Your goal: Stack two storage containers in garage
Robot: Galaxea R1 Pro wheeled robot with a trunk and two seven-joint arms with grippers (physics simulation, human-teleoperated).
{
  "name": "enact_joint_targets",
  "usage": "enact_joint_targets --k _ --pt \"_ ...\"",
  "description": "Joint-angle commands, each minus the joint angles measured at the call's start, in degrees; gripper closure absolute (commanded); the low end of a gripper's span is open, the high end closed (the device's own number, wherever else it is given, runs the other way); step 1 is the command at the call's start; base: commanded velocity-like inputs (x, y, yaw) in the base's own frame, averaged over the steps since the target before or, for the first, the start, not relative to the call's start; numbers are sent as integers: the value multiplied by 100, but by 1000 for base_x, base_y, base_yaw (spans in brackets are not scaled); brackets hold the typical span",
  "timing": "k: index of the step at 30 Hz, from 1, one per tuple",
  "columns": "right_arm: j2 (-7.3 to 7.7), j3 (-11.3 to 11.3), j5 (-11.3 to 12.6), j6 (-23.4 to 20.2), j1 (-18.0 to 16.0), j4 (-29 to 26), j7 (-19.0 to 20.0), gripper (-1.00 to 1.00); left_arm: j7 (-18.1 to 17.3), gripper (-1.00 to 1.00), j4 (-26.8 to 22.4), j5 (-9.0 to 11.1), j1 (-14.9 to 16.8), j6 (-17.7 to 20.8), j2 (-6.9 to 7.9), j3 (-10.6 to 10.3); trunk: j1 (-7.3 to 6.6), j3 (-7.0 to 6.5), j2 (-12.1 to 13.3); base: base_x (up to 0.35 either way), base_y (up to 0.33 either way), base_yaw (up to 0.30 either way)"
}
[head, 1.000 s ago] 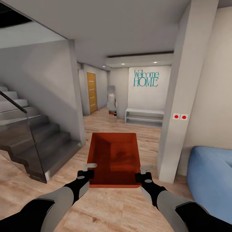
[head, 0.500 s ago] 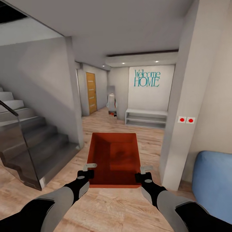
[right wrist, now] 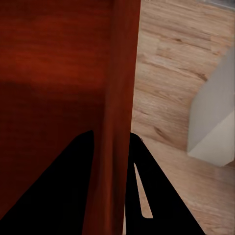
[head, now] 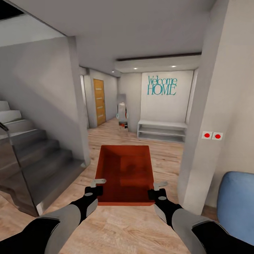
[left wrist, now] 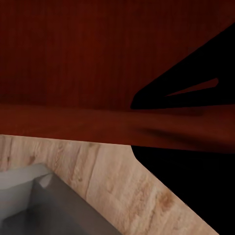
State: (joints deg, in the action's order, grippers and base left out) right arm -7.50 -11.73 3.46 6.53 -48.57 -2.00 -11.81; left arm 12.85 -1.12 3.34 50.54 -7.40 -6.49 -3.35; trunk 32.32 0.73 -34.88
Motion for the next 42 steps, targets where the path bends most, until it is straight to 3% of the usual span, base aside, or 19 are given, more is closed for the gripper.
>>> enact_joint_targets --k 1,42 --pt "-14 39 138 30 -3 34 -38 100 104 100 -11 0 9 -103 -1 142 5 7 -7 323 0 0" --pt "-14 39 138 27 -3 33 -40 100 104 100 -11 0 9 -103 -7 142 5 7 -7 323 0 0"
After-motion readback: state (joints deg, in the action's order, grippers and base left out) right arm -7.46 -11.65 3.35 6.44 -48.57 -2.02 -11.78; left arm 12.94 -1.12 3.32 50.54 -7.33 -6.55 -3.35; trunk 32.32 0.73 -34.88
